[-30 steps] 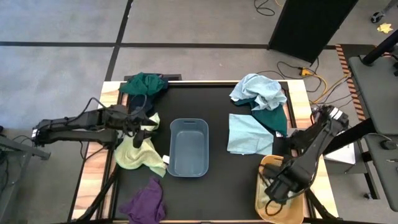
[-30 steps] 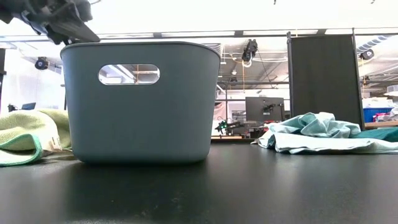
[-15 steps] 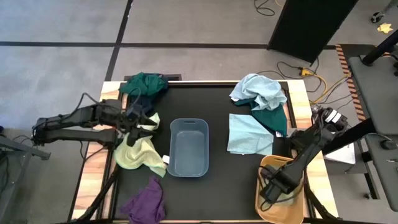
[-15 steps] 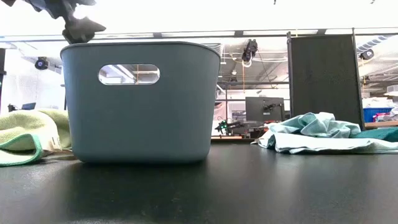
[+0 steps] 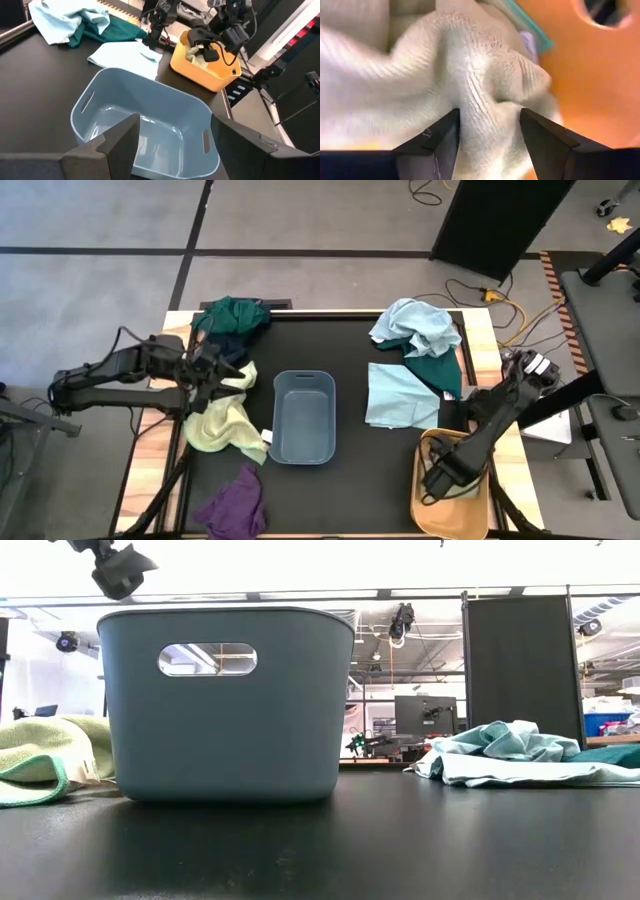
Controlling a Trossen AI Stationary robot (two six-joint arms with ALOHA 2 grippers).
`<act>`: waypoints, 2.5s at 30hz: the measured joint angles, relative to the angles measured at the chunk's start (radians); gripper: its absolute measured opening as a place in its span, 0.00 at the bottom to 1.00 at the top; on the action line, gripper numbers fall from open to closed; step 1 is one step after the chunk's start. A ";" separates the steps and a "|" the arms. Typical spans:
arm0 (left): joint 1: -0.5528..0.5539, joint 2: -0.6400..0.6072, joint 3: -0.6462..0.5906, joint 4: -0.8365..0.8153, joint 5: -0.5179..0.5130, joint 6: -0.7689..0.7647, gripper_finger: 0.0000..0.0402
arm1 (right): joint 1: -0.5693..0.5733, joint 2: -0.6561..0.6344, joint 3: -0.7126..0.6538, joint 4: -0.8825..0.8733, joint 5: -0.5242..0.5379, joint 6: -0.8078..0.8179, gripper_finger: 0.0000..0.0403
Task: Sort microfiber towel by color & place in baskets
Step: Put the right light green microfiber cloth into the yellow bin, then put the bottom blue towel into the yellow bin
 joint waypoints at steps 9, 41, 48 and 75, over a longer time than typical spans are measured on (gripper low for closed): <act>0.000 -0.007 0.028 0.001 0.002 -0.029 0.57 | 0.000 -0.150 0.231 -0.144 -0.004 0.092 0.49; -0.651 -0.072 -0.247 0.297 -0.237 -0.402 0.57 | -0.777 0.182 0.300 0.088 0.684 -0.240 0.53; -0.651 -0.072 -0.251 0.033 -0.238 -0.556 0.57 | -0.925 0.287 0.213 0.219 0.558 -0.374 0.66; -0.649 -0.075 -0.240 -0.135 -0.370 -0.543 0.57 | -0.961 0.262 0.061 0.409 0.339 -0.713 0.04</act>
